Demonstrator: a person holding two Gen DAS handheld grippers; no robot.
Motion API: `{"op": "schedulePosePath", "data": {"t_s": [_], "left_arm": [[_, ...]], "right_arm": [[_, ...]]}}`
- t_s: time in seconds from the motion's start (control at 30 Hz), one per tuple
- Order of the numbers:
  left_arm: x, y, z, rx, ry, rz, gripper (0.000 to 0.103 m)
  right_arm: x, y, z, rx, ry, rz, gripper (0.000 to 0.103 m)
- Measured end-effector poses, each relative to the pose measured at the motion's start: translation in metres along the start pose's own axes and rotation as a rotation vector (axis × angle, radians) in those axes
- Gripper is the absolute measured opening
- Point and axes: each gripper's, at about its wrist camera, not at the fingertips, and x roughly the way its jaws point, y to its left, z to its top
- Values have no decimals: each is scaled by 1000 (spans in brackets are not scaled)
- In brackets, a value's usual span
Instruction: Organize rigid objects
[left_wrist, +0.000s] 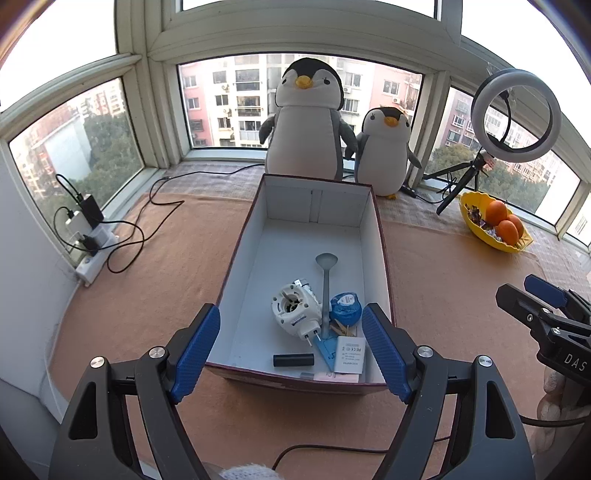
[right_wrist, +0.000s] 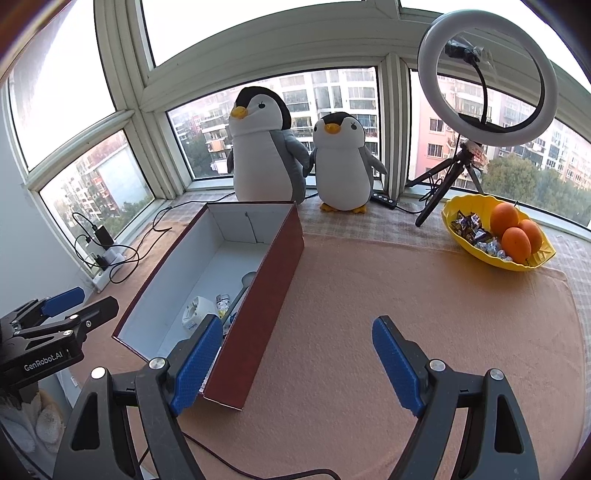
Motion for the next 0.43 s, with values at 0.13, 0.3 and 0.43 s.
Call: {"op": "schedulePosePath", "data": {"t_s": [0.13, 0.3, 0.43], "left_arm": [[-1, 0, 0, 4, -7, 7, 79], [-4, -2, 0, 12, -34, 13, 79], [-5, -4, 0, 30, -49, 24, 79]], "right_arm": [[1, -2, -1, 6, 6, -6, 80], [2, -3, -2, 6, 10, -10, 80], [2, -4, -2, 10, 10, -15, 80]]}}
